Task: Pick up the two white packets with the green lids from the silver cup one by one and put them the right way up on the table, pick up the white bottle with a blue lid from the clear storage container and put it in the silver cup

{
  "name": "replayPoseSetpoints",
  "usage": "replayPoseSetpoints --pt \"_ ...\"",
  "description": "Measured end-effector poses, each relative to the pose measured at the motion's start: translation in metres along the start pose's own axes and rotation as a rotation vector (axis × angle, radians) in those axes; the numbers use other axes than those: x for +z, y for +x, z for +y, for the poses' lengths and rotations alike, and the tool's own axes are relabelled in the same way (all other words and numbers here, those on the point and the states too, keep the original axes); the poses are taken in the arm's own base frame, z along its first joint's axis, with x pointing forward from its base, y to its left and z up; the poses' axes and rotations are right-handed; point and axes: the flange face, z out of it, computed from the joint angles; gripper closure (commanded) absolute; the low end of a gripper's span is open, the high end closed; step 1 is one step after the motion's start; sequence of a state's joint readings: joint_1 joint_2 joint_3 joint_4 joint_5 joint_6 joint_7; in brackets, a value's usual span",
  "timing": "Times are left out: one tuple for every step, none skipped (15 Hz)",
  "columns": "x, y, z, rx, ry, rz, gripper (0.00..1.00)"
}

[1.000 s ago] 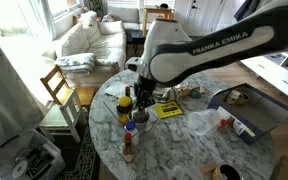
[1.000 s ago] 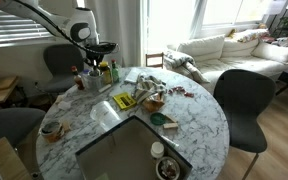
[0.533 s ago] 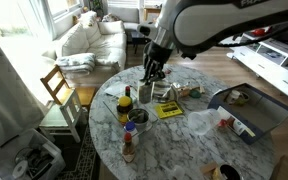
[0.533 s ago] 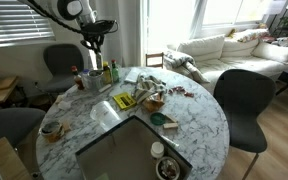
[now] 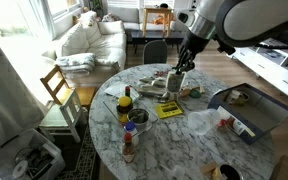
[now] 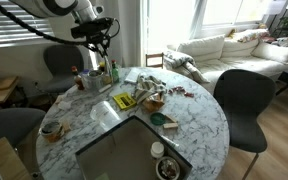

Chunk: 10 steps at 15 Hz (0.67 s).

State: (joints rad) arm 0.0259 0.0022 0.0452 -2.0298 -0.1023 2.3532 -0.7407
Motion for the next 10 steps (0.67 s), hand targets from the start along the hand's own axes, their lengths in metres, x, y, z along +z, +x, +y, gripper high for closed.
replayPoseSetpoints --pt "0.015 -0.013 -0.001 0.051 0.004 -0.011 0.95" --pt "0.031 -0.026 -0.004 0.100 0.009 -0.020 0.95" --pt "0.046 -0.038 -0.007 0.143 0.010 -0.029 0.95" --pt "0.061 -0.048 -0.011 0.183 0.014 -0.038 0.95" --pt "0.075 -0.058 -0.015 0.220 0.021 -0.047 0.95" --pt "0.088 -0.066 -0.021 0.250 0.030 -0.058 0.95" --pt "0.100 -0.072 -0.027 0.274 0.042 -0.065 0.95" --pt "0.111 -0.076 -0.033 0.292 0.055 -0.070 0.95" --pt "0.121 -0.079 -0.039 0.306 0.066 -0.073 0.95" --pt "0.130 -0.080 -0.044 0.317 0.076 -0.073 0.95"
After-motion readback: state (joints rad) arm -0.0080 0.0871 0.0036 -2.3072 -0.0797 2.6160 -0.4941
